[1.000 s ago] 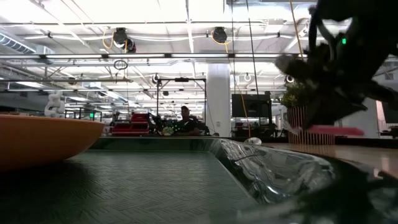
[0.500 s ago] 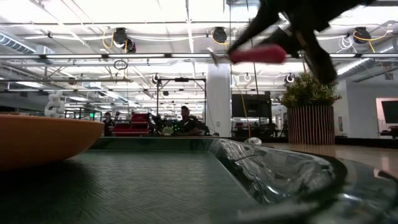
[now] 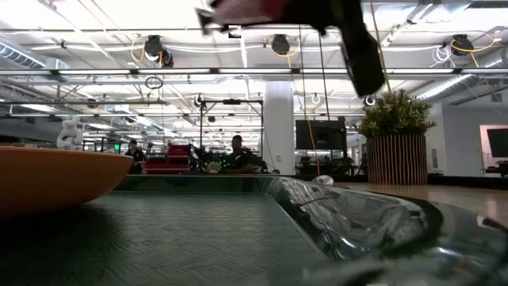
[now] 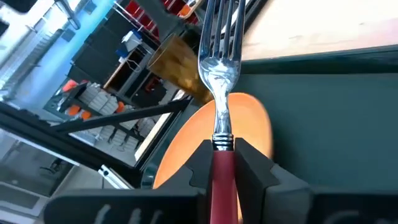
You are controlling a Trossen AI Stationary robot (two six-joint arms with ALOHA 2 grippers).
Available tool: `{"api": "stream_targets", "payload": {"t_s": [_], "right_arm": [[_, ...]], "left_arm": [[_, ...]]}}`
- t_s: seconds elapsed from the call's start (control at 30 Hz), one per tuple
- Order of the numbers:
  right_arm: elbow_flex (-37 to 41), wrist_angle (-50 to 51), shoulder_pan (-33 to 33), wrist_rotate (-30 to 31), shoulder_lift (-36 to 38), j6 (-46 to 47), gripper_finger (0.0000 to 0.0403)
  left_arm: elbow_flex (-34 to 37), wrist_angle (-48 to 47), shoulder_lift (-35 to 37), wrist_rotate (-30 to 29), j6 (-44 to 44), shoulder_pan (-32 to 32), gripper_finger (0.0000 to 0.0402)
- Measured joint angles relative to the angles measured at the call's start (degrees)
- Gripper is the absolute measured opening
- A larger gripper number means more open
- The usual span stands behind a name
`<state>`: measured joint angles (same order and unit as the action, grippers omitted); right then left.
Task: Pick and place plate/cup/fork/spoon on tray
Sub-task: Put the pink fork on the black tray to the right of the orange plate
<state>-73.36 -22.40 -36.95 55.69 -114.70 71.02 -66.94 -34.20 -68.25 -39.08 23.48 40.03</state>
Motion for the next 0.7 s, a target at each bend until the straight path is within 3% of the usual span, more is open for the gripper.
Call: {"api": "stream_targets", "payload": {"t_s": [0.37, 0.7], "right_arm": [[-20.5, 18.7, 0.0, -0.2, -9.6, 4.1, 0.0027], [-24.5, 20.8, -0.7, -0.2, -12.1, 7.5, 0.0027]], "left_arm": [[0.8, -0.4, 0.0, -1.9, 3.1, 2.7, 0.0129], [1.1, -0.4, 0.0, -2.6, 4.3, 4.3, 0.0129]]}}
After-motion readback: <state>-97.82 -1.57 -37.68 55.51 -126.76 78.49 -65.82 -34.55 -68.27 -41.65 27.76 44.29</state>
